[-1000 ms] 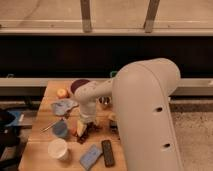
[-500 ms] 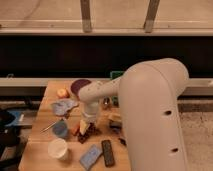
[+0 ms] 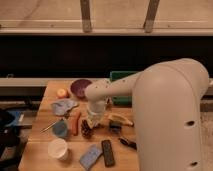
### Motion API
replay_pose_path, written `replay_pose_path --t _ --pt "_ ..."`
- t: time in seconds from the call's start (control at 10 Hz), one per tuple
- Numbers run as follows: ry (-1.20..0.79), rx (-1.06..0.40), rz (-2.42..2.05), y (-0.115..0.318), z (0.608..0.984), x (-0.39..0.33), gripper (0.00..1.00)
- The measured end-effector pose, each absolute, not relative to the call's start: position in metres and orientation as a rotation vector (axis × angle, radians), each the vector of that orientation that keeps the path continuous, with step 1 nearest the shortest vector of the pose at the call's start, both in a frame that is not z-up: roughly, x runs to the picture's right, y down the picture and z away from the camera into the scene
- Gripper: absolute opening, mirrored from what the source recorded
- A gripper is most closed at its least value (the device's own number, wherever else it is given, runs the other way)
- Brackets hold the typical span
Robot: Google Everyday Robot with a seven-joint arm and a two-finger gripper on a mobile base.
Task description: Place grapes in paper cup
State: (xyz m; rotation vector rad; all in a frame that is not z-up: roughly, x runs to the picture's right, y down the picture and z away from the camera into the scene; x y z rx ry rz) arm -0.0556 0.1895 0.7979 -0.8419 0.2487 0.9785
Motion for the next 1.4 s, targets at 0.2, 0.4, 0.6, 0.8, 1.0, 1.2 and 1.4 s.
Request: replay_pose_path --t 0.2,0.4,0.6,0.8,1.0,1.2,1.4 --pt "0.238 -0.837 0.978 0.187 0.795 -0.057 0.00" --pt "0.235 -0.834 0.978 0.187 0.795 -0.057 0.00" --pt "0.229 -0.826 0.979 0.185 0.794 -0.056 0.00" --pt "0.217 -0.807 0.980 0.176 0.789 -0.055 0.00" --pt "0.196 -0.769 0.979 0.157 0.776 -0.052 0.00" --pt "0.172 -0.729 0.982 0.141 0.765 -0.046 0.00" --pt "0.137 -0.690 0.989 0.125 0.753 -0.036 0.00"
